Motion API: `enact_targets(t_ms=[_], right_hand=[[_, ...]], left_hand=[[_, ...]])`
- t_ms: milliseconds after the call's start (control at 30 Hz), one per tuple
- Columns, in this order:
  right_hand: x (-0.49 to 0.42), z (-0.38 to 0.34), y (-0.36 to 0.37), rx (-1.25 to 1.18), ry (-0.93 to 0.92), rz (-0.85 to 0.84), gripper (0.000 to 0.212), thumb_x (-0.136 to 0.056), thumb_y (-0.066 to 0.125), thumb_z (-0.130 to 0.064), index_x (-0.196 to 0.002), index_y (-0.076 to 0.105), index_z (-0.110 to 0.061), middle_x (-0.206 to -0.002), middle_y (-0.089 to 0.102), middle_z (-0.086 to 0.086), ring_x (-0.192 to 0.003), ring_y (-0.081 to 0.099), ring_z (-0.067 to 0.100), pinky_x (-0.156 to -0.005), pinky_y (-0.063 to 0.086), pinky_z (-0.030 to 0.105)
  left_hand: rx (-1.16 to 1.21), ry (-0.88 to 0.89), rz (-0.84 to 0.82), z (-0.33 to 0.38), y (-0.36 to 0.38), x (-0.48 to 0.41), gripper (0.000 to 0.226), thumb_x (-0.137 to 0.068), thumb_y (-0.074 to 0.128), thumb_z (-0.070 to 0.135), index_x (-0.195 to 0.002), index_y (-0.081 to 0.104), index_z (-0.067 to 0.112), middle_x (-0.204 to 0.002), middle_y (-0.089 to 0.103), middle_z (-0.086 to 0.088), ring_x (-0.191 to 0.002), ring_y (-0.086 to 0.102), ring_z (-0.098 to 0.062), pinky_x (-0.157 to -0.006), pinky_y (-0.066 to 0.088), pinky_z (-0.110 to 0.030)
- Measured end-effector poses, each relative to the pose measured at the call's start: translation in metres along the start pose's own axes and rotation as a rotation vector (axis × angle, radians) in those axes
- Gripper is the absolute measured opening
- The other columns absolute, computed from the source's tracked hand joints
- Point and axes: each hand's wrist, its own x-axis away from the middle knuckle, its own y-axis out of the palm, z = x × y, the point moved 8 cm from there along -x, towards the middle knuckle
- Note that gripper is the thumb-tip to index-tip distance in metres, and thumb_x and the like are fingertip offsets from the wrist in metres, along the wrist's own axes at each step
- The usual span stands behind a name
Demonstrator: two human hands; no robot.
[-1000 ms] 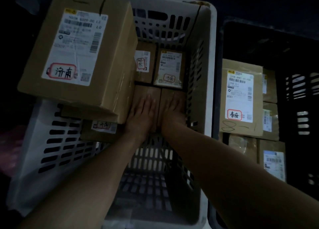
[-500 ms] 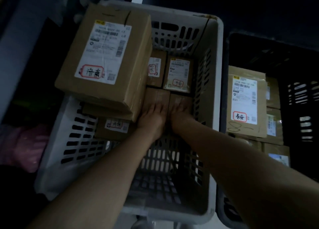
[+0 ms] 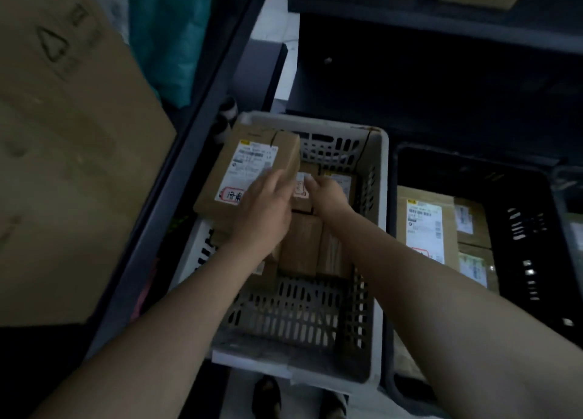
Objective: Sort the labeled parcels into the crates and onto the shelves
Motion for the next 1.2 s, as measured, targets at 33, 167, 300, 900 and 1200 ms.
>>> enact_targets(t_ms=[33, 167, 300, 900, 1200], right_hand=[[0.003, -0.004, 0.006, -0.043, 0.013, -0.027, 0.046, -0.103, 0.036, -0.037, -0.125, 0.056, -0.002, -0.124, 0.059, 0.018, -0.116, 0.055, 0.034, -0.082, 0.041, 0.031], [0.017, -0.003, 0.034, -0.249, 0.107, -0.154, 0.060, -0.099, 0.040, -0.049, -0.144, 0.038, -0.008, -0.141, 0.046, 0.014, -0.129, 0.045, 0.032, -0.100, 0.041, 0.038], [0.030, 0.007, 0.067, -0.344, 0.184, -0.316, 0.064, -0.097, 0.046, -0.047, -0.148, 0.030, -0.011, -0.146, 0.043, 0.010, -0.130, 0.044, 0.028, -0.087, 0.037, 0.031], [0.103, 0.050, -0.019, -0.657, -0.060, 0.016, 0.058, -0.091, 0.057, -0.047, -0.141, 0.043, -0.022, -0.129, 0.058, 0.004, -0.112, 0.058, 0.022, -0.098, 0.049, 0.043], [0.179, 0.082, -0.059, -0.160, -0.016, 0.086, 0.060, -0.094, 0.037, -0.058, -0.143, 0.036, -0.024, -0.120, 0.055, 0.012, -0.094, 0.065, 0.036, -0.066, 0.061, 0.047]], left_hand=[[-0.052, -0.054, 0.028, -0.012, -0.010, 0.001, 0.045, -0.093, 0.051, 0.017, -0.137, 0.046, 0.014, -0.147, 0.035, -0.010, -0.136, 0.030, -0.029, -0.108, 0.029, -0.041], [-0.074, -0.408, -0.071, -0.072, -0.009, 0.017, 0.069, -0.090, 0.050, 0.044, -0.148, 0.021, 0.021, -0.153, 0.017, -0.013, -0.139, 0.019, -0.035, -0.110, 0.022, -0.049], [0.091, -0.645, -0.163, -0.103, 0.006, 0.030, 0.088, -0.082, 0.054, 0.061, -0.149, 0.012, 0.024, -0.156, 0.007, -0.011, -0.140, 0.014, -0.037, -0.111, 0.022, -0.053], [0.723, -0.361, 0.254, 0.002, -0.043, 0.071, 0.081, -0.082, 0.070, 0.030, -0.148, 0.025, 0.019, -0.146, 0.039, -0.003, -0.132, 0.038, -0.017, -0.107, 0.038, -0.039], [0.631, -0.376, 0.185, 0.059, -0.051, 0.122, 0.048, -0.089, 0.062, 0.032, -0.133, 0.048, 0.015, -0.123, 0.057, -0.001, -0.112, 0.053, -0.015, -0.087, 0.044, -0.028]])
